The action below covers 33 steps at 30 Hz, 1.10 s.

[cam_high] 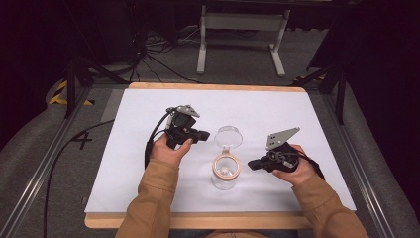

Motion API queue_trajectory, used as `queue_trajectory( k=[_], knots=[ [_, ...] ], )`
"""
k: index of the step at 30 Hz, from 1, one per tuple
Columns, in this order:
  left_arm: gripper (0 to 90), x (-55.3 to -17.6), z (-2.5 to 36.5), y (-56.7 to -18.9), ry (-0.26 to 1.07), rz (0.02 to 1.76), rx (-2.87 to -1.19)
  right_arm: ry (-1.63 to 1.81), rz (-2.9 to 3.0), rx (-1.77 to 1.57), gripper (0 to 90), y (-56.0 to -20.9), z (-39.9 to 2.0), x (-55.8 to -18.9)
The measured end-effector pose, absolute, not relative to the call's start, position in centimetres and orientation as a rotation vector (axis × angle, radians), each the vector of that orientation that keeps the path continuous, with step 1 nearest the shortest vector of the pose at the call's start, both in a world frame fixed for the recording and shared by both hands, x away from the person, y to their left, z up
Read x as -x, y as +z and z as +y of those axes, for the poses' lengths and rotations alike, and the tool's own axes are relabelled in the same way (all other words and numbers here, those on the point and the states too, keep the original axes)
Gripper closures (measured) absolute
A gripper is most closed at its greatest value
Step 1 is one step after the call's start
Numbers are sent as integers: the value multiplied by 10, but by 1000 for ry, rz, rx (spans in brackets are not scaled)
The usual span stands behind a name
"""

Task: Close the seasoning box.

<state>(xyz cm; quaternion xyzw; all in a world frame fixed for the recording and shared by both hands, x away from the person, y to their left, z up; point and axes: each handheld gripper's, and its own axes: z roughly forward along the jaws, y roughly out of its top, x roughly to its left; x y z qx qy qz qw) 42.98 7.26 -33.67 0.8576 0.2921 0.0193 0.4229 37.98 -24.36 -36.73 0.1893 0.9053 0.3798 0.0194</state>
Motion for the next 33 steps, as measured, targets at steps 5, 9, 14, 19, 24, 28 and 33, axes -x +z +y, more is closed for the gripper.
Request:
queue_trajectory(
  k=[5, 9, 14, 19, 24, 28, 33],
  knots=[
    [897, -433, 62, -341, 46, 719, -2131, 1286, 2737, -586, 900, -357, -239, -371],
    [897, -433, 56, -342, 50, 695, -2145, 1399, 2667, -598, 900, -353, -232, -368],
    [897, -430, 56, -342, 52, 663, -2136, 1469, 2585, -618, 900, -351, -227, -368],
    [895, -427, 55, -340, 21, 602, -2187, 1527, 2575, -646, 900, -351, -226, -372],
    [894, -422, 55, -340, 0, 565, -2223, 1538, 2599, -628, 900, -349, -223, -372],
    [887, -418, 58, -336, -3, 565, -2206, 1525, 2633, -600, 900, -348, -220, -370],
    [874, -415, 64, -332, 3, 575, -2200, 1500, 2658, -566, 900, -346, -217, -366]
  ],
)
